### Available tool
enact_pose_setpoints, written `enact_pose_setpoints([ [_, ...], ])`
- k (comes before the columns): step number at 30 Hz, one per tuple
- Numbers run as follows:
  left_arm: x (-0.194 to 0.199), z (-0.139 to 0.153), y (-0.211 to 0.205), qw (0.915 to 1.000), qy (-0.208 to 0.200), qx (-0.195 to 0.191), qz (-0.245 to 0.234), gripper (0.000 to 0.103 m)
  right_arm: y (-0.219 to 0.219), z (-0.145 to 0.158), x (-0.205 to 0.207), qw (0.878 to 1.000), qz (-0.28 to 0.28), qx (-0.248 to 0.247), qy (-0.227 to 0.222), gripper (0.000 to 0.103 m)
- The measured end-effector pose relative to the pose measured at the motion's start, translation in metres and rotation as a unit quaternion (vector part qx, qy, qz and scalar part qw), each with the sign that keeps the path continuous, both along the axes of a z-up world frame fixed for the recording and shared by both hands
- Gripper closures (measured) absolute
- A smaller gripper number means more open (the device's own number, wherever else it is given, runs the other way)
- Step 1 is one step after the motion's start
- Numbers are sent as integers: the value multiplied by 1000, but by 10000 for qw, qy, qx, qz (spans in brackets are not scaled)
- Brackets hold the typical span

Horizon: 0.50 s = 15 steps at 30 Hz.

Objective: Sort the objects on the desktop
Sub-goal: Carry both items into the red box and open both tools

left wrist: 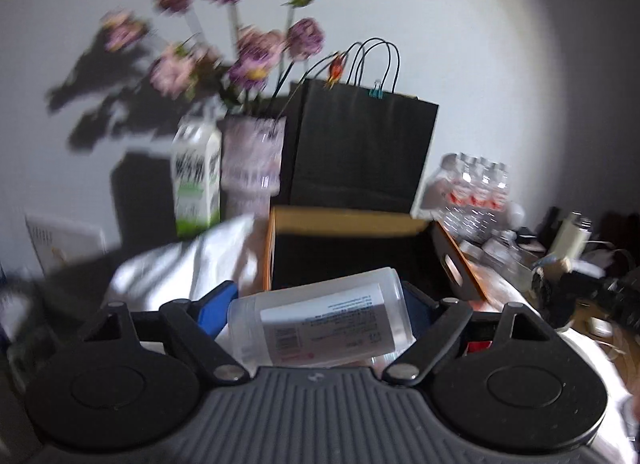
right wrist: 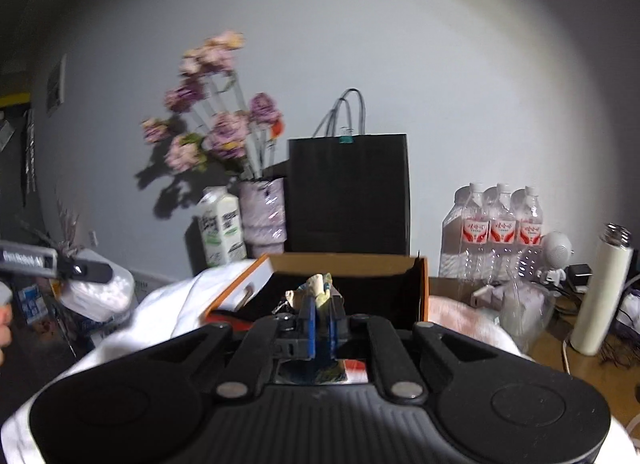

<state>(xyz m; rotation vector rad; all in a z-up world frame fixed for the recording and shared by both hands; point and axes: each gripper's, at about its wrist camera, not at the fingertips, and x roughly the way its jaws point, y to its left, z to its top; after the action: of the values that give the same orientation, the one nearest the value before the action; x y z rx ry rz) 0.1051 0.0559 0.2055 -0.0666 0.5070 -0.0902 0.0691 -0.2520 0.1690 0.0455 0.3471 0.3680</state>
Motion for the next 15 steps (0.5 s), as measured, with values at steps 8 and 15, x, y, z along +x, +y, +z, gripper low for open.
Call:
enact_pose_setpoints([
  [8,176,-33,-38,9994,102,256,231,17,9,3,191,9952,-477,-104,851,97],
  [15,279,-99,-36,9939,735,225,795,17,34,-77,321,9769,-890,-448,1890,97],
])
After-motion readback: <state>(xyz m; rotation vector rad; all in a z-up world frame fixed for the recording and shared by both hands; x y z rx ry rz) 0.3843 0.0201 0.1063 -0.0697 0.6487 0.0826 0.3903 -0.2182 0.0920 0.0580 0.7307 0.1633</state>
